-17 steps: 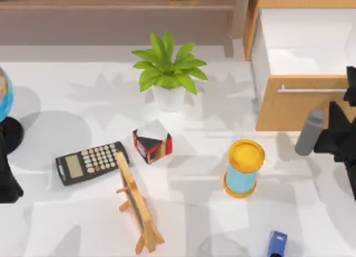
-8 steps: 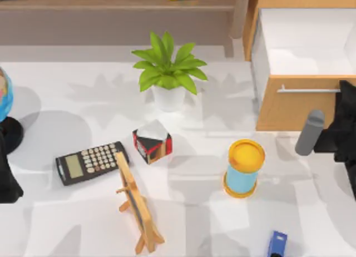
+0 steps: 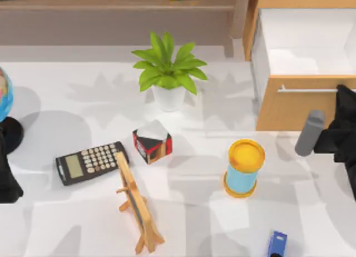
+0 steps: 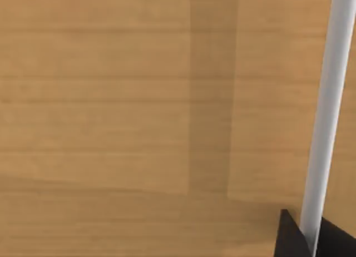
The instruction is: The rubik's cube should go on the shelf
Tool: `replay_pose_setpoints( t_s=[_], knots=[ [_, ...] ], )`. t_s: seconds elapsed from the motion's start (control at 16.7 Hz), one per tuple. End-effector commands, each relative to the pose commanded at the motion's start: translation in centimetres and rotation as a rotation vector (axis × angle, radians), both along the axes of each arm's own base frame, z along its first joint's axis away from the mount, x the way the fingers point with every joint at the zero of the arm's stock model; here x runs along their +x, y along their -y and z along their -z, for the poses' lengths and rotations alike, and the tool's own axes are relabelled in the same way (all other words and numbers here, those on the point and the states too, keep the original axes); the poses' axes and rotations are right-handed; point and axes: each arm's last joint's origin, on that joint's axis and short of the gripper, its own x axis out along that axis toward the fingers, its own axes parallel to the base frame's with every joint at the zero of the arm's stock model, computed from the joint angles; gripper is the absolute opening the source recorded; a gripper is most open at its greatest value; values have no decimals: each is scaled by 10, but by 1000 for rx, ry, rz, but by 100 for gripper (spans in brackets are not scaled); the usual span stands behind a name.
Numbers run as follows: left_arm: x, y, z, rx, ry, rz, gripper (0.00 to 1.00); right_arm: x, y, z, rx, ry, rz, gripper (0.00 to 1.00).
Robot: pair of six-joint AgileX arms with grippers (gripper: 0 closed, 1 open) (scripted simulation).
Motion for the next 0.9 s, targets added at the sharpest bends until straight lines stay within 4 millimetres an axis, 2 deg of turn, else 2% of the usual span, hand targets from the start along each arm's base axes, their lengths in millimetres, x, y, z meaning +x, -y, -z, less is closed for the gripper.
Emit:
replay_pose_setpoints(
  t_s=[0.24,0.66,0.9],
  knots=[
    [0,0,0,0,0,0,100,4,0,1,1,-6,-1,0],
    [0,0,0,0,0,0,100,55,0,1,1,-6,0,0],
    [0,0,0,0,0,0,100,63,0,1,1,-6,-1,0]
  ],
)
